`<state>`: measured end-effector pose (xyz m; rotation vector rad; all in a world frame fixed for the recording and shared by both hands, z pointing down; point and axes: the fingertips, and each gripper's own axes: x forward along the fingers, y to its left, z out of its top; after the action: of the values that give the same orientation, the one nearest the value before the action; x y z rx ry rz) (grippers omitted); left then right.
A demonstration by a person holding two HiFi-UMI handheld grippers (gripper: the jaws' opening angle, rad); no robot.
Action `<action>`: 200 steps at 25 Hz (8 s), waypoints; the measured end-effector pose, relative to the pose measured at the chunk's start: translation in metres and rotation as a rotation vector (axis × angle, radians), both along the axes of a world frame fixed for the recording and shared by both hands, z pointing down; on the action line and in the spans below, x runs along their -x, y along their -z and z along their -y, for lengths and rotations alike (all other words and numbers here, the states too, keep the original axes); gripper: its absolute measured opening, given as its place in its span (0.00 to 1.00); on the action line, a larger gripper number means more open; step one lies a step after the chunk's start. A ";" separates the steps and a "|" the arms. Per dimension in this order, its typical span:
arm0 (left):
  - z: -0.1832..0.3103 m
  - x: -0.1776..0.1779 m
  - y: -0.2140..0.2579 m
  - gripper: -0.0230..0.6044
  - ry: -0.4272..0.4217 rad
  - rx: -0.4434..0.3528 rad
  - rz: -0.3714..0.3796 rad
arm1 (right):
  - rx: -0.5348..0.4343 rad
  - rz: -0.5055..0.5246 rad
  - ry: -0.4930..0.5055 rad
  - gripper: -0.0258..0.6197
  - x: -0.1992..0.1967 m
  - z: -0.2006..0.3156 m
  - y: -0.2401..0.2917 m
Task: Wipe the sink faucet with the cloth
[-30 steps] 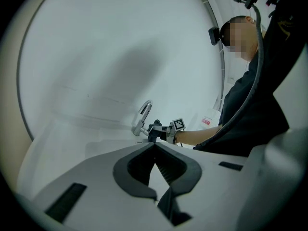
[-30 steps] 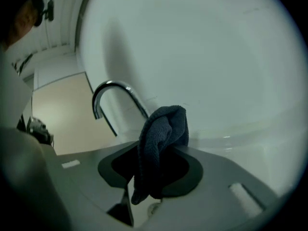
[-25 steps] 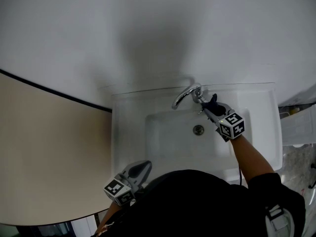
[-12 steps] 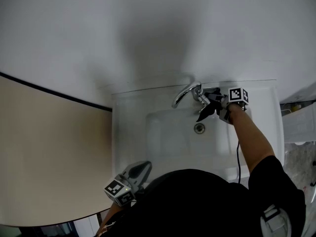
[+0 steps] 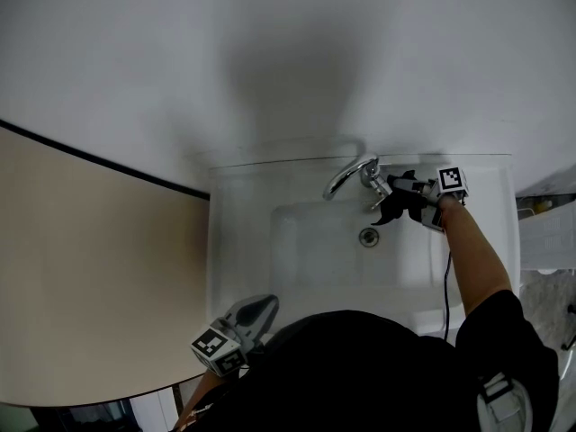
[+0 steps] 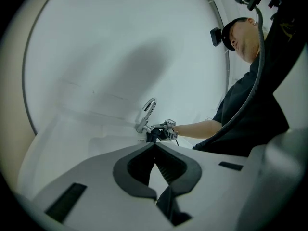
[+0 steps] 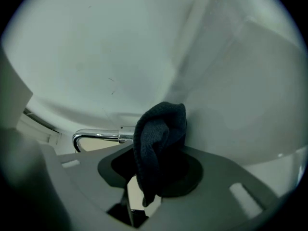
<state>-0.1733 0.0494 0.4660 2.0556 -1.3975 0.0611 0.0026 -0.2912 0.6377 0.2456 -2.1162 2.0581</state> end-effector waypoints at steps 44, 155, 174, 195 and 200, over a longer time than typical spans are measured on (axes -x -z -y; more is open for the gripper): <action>0.001 -0.016 0.004 0.04 -0.050 -0.005 0.028 | -0.284 0.194 -0.008 0.22 0.067 0.034 0.104; -0.040 0.046 -0.010 0.04 0.014 -0.254 -0.124 | -1.584 -1.475 2.186 0.24 0.110 -0.039 -0.014; -0.067 0.044 -0.019 0.04 0.018 -0.233 -0.141 | -1.135 -1.629 1.794 0.24 0.118 -0.020 0.031; -0.055 0.034 -0.002 0.04 -0.120 -0.280 -0.144 | -0.767 -1.219 1.155 0.24 0.081 -0.033 0.187; -0.046 0.022 0.007 0.04 -0.171 -0.284 -0.150 | -0.758 -0.880 0.855 0.24 0.039 -0.059 0.212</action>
<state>-0.1952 0.0952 0.4590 2.3556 -1.1912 -0.2269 -0.0363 -0.2325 0.4259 0.2170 -1.7899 0.4753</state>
